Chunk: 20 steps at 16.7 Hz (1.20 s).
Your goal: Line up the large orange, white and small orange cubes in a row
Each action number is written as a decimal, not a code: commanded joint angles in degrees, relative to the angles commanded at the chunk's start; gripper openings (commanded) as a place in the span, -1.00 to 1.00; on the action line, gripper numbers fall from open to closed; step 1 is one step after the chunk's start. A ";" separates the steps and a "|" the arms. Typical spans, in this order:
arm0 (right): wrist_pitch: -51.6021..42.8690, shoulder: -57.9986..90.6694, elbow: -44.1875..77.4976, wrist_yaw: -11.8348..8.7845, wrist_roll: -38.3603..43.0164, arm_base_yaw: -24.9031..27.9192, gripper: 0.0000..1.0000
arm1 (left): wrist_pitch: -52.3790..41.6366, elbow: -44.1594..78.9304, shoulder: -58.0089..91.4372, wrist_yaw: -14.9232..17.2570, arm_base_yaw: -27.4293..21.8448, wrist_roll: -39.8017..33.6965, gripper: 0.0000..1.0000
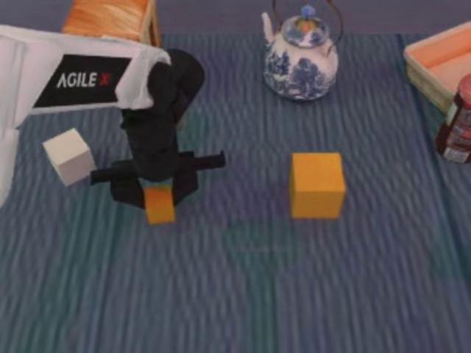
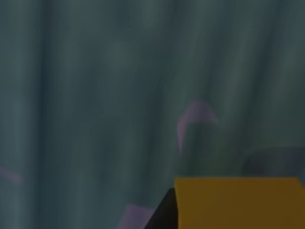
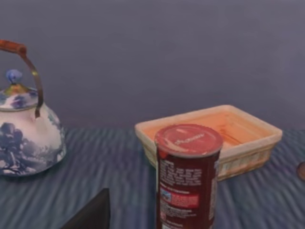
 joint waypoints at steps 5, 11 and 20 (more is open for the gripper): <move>0.00 0.00 0.00 0.00 0.00 0.00 1.00 | 0.00 0.00 0.00 0.00 0.00 0.00 -1.00; 0.00 0.00 0.00 0.00 0.00 0.00 1.00 | -8.12 4.64 -4.57 -1.07 0.68 0.65 -1.00; 0.00 0.00 0.00 0.00 0.00 0.00 1.00 | -14.77 8.73 -7.26 -1.02 0.81 0.63 -1.00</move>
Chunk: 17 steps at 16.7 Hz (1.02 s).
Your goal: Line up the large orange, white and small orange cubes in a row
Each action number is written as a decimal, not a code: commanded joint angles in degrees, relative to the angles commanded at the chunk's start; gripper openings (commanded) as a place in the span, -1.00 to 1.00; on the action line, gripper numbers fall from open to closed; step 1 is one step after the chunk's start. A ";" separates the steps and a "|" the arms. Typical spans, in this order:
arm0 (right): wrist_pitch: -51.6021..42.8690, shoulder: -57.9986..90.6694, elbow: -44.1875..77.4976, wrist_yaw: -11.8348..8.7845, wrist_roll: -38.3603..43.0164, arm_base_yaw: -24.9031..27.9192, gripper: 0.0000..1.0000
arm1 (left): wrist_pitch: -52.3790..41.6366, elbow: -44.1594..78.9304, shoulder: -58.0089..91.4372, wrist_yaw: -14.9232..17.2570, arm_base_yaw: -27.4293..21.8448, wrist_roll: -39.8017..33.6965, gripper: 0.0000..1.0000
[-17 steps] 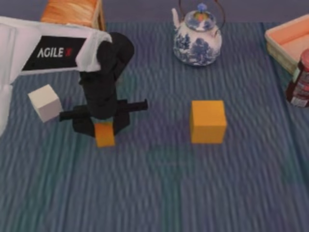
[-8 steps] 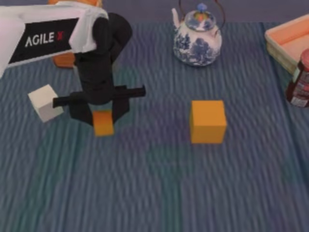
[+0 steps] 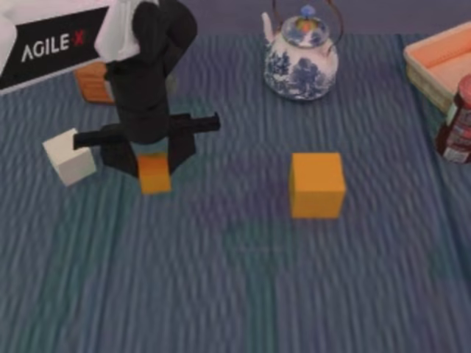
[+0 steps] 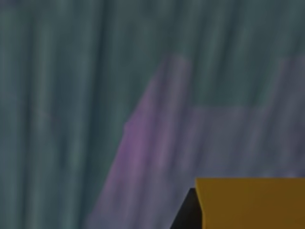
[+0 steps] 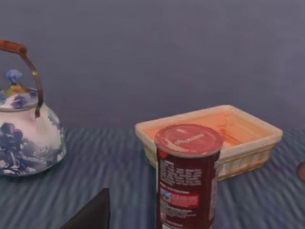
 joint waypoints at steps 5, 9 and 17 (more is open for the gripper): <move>0.00 0.00 0.00 0.00 0.00 0.00 1.00 | -3.02 5.25 2.76 -0.20 -9.29 -7.38 -1.00; 0.00 0.00 0.00 0.00 0.00 0.00 1.00 | -6.84 11.37 5.73 -0.27 -23.22 -17.22 -1.00; 0.00 0.00 0.00 0.00 0.00 0.00 1.00 | -9.69 16.91 7.34 -0.38 -34.94 -26.37 -1.00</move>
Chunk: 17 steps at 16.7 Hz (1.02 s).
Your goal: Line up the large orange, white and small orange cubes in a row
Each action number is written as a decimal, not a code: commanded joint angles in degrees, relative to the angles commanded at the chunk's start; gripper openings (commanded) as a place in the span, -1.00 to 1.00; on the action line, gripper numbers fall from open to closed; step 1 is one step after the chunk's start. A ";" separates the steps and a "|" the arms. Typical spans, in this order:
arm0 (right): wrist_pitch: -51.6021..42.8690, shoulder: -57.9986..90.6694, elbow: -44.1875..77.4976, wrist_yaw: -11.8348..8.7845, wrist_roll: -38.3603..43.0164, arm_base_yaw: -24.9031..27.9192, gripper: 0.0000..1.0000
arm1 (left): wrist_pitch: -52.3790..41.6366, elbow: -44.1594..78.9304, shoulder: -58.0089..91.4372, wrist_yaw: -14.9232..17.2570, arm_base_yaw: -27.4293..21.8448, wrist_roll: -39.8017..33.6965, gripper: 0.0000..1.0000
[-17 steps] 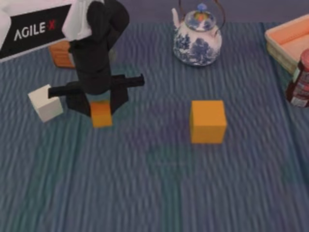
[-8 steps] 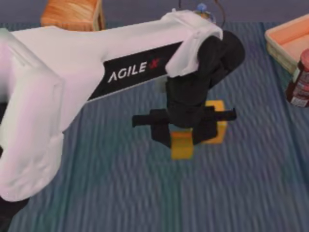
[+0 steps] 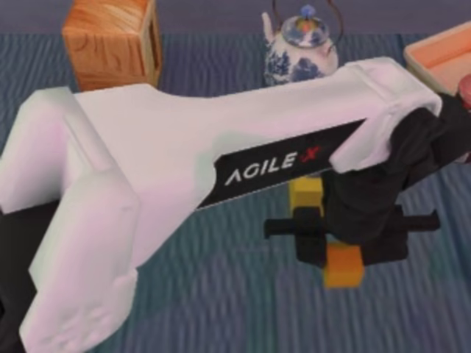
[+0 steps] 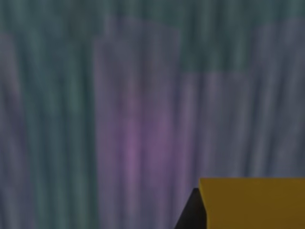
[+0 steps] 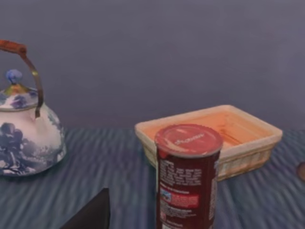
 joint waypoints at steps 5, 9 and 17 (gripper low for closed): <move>0.00 0.00 0.00 0.00 0.00 0.00 1.00 | 2.48 -2.25 0.25 -0.03 0.10 0.18 -1.00; 0.00 0.00 0.00 0.00 0.00 0.00 1.00 | 10.92 -8.64 1.96 0.01 -0.02 -0.04 -1.00; 0.00 0.00 0.00 0.00 0.00 0.00 1.00 | 14.17 -11.40 2.77 0.03 -0.18 -0.15 -0.70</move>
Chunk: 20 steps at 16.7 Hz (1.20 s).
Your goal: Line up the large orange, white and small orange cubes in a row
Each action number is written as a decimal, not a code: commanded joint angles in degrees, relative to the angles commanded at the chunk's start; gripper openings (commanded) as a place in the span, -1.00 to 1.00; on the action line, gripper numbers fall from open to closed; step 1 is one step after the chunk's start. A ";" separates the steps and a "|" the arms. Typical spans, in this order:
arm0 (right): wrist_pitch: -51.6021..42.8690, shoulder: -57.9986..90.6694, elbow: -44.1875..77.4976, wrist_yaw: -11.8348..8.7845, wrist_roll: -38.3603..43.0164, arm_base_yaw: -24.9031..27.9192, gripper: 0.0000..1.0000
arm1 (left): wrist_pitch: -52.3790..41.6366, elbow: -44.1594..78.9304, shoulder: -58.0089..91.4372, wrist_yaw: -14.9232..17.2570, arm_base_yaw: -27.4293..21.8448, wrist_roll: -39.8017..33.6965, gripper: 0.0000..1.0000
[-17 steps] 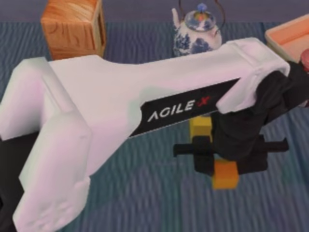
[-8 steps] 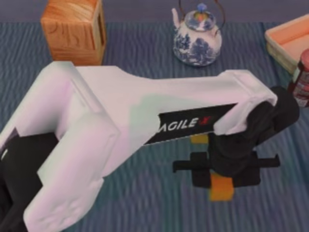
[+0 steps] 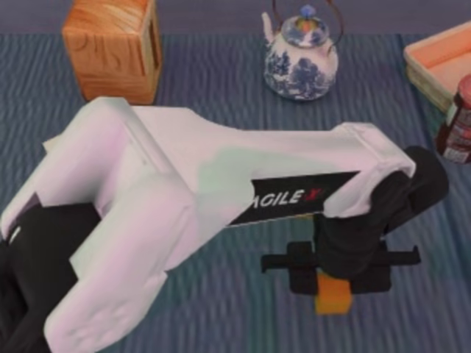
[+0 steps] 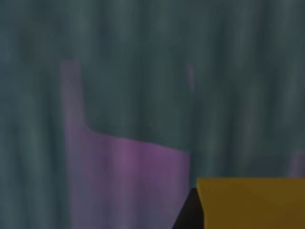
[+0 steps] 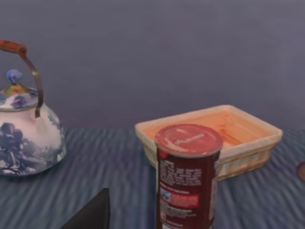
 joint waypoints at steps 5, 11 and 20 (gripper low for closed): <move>0.00 0.00 0.00 0.00 0.00 0.00 1.00 | 0.00 0.00 0.00 0.00 0.00 0.00 0.06; 0.00 0.00 0.00 0.00 0.00 0.00 1.00 | 0.00 0.00 0.00 0.00 0.00 0.00 0.96; 0.00 0.00 0.00 0.00 0.00 0.00 1.00 | -0.01 0.01 -0.03 0.00 0.14 0.00 1.00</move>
